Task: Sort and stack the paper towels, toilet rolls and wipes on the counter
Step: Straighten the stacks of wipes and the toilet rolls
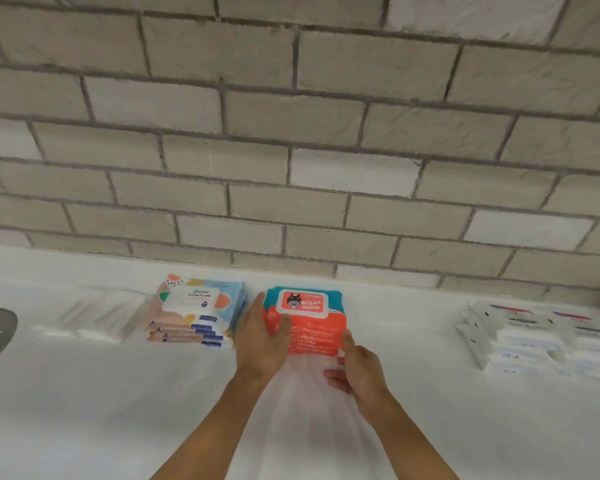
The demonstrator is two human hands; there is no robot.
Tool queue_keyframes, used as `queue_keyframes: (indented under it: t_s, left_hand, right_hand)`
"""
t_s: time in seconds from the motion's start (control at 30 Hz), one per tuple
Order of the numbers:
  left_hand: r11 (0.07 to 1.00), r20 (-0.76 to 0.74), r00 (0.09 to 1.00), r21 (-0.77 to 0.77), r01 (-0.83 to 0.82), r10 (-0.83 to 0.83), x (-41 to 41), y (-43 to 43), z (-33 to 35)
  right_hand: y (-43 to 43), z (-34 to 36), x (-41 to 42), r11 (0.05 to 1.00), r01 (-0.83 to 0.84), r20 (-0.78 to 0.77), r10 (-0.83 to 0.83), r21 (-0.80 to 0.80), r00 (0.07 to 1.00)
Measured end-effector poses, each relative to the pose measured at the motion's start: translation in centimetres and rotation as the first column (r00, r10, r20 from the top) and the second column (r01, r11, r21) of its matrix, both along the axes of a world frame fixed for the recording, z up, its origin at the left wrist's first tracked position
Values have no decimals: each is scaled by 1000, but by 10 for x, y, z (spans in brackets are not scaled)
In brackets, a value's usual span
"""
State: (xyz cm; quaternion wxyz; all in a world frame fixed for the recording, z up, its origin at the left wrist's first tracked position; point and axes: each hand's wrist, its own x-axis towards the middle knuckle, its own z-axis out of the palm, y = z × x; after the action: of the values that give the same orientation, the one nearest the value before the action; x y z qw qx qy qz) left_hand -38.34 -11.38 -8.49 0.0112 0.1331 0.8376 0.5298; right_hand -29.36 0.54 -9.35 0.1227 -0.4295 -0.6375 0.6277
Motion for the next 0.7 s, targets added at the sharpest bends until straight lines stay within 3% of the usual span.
queue_keyframes:
  t_s: [0.17, 0.33, 0.7]
  left_hand:
    - [999, -155, 987, 20, -38, 40, 20, -1, 8]
    - [973, -97, 992, 211, 98, -78, 62, 6, 18]
    - [956, 15, 982, 231, 178, -186, 175, 73, 20]
  right_hand:
    - [-10, 2, 32, 999, 45, -62, -44, 7, 997]
    - [-5, 7, 77, 991, 78, -145, -62, 108, 988]
    - [53, 20, 204, 982, 148, -219, -120, 116, 968]
